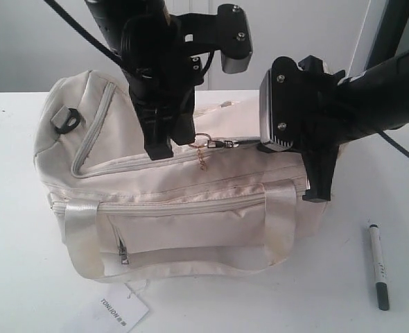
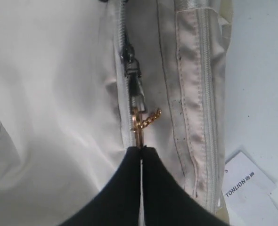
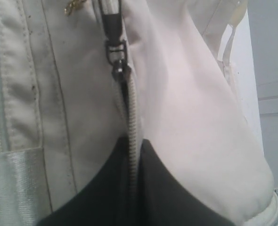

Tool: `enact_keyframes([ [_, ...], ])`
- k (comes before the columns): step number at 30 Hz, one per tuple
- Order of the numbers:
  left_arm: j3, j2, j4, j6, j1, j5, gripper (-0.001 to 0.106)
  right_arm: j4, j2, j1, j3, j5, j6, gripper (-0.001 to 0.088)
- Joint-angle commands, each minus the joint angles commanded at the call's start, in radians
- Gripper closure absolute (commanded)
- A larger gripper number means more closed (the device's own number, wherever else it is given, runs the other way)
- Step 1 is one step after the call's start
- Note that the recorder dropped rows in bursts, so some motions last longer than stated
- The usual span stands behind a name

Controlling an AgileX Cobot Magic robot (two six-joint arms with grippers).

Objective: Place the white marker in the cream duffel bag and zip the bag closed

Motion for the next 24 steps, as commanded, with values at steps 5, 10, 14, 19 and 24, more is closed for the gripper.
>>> enact_keyframes([
  [5,0.050,0.000,0.000,-0.002,0.051,0.000,0.105,0.000,0.000,0.000,0.000,-0.010,0.000,0.0868],
  [10,0.098,0.000,0.000,-0.020,0.095,0.000,0.105,0.000,0.000,0.000,0.000,-0.016,0.002,0.0868],
  [14,0.117,0.000,0.003,-0.046,0.112,0.000,0.105,0.000,0.000,0.000,0.000,-0.016,0.004,0.0868],
  [19,0.119,0.000,0.001,-0.046,0.112,0.000,0.105,0.000,0.000,0.000,0.000,-0.018,0.004,0.0868],
  [24,0.119,0.000,0.001,-0.046,0.112,0.000,0.105,0.000,0.000,0.000,0.000,-0.018,0.007,0.0868],
])
